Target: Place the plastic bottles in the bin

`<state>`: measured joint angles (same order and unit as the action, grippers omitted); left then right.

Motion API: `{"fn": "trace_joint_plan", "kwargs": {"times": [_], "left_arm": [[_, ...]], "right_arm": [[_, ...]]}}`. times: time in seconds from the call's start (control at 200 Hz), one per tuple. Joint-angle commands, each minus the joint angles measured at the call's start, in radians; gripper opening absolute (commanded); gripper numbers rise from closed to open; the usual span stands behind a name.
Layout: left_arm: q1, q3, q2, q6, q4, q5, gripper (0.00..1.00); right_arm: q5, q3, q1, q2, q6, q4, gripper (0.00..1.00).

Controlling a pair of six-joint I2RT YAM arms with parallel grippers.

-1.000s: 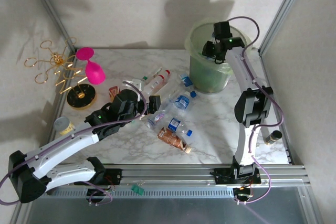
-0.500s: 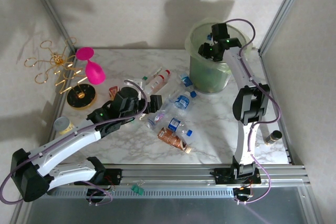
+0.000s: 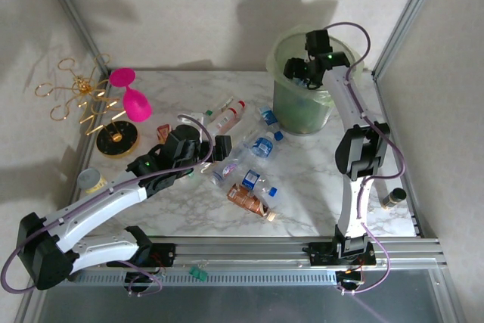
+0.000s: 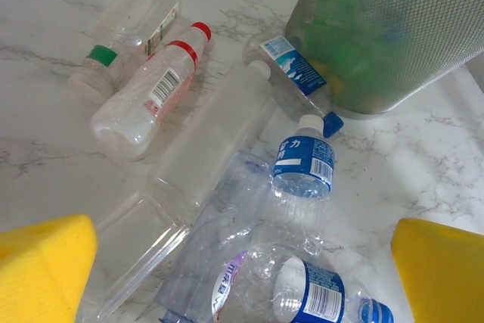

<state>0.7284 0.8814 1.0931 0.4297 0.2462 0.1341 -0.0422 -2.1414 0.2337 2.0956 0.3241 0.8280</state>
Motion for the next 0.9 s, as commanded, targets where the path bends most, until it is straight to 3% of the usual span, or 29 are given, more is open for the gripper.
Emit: {"fn": "trace_joint_plan", "kwargs": {"times": [0.0, 0.315, 0.586, 0.896], "left_arm": [[-0.007, 0.007, -0.026, -0.020, 0.010, 0.048, 1.00], [-0.007, -0.009, -0.040, -0.025, -0.007, 0.055, 1.00], [-0.007, -0.010, -0.049, -0.024, -0.017, 0.057, 1.00], [-0.002, 0.044, -0.060, 0.044, 0.033, 0.017, 0.99]], "right_arm": [[-0.046, -0.026, 0.004, -0.099, -0.009, 0.005, 0.87], [-0.057, 0.124, 0.041, -0.334, -0.012, -0.065, 0.87], [0.040, 0.130, 0.133, -0.420, -0.086, -0.020, 0.81], [0.419, 0.353, 0.179, -0.678, -0.027, -0.195, 0.82]]}}
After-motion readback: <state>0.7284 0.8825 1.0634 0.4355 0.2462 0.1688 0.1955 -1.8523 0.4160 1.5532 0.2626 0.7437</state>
